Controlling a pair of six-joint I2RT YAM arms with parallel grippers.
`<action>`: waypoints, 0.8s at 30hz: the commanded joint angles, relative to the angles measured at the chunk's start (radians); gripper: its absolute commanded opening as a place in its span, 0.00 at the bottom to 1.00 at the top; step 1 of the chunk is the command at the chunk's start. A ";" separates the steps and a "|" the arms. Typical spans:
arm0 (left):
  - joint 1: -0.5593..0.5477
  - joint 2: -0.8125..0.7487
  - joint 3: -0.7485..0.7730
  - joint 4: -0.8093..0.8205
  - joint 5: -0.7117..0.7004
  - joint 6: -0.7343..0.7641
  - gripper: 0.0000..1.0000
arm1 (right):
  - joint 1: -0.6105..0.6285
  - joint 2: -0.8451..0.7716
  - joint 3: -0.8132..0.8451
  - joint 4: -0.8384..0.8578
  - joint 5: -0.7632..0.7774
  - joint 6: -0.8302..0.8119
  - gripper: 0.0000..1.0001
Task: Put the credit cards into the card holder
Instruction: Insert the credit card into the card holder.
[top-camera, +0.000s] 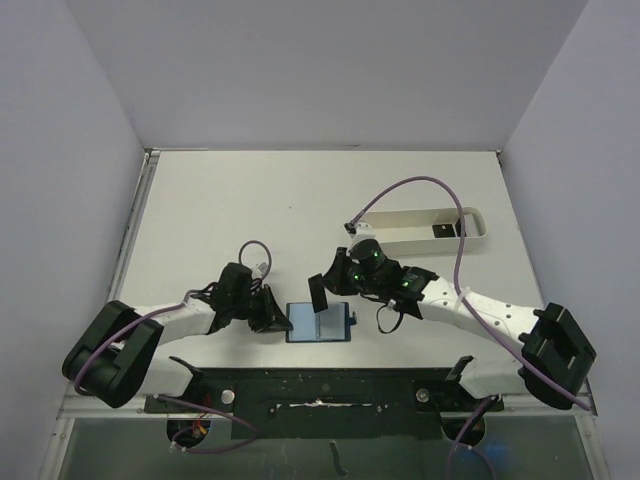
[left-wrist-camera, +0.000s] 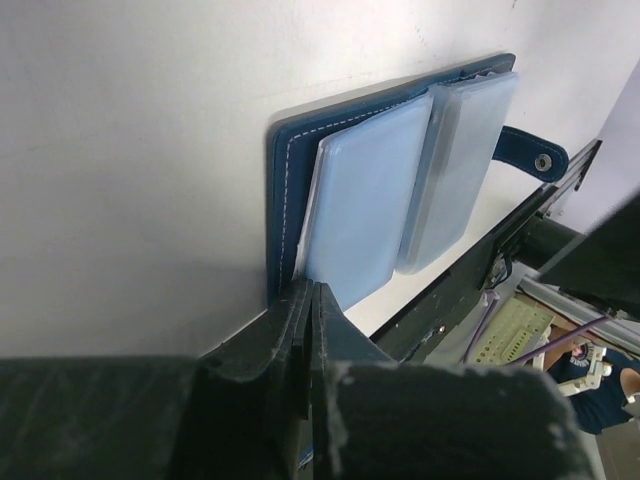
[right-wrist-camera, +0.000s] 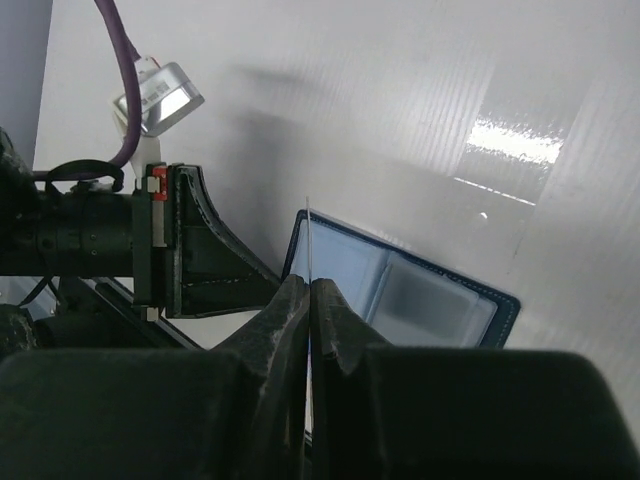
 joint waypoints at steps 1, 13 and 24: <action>-0.026 -0.022 -0.007 0.028 -0.071 -0.009 0.00 | 0.009 0.031 -0.043 0.164 -0.052 0.085 0.00; -0.036 -0.022 -0.012 0.013 -0.107 0.001 0.00 | 0.003 0.084 -0.088 0.174 -0.090 0.103 0.00; -0.039 -0.037 -0.011 -0.001 -0.110 0.001 0.00 | 0.000 0.094 -0.155 0.186 -0.059 0.112 0.00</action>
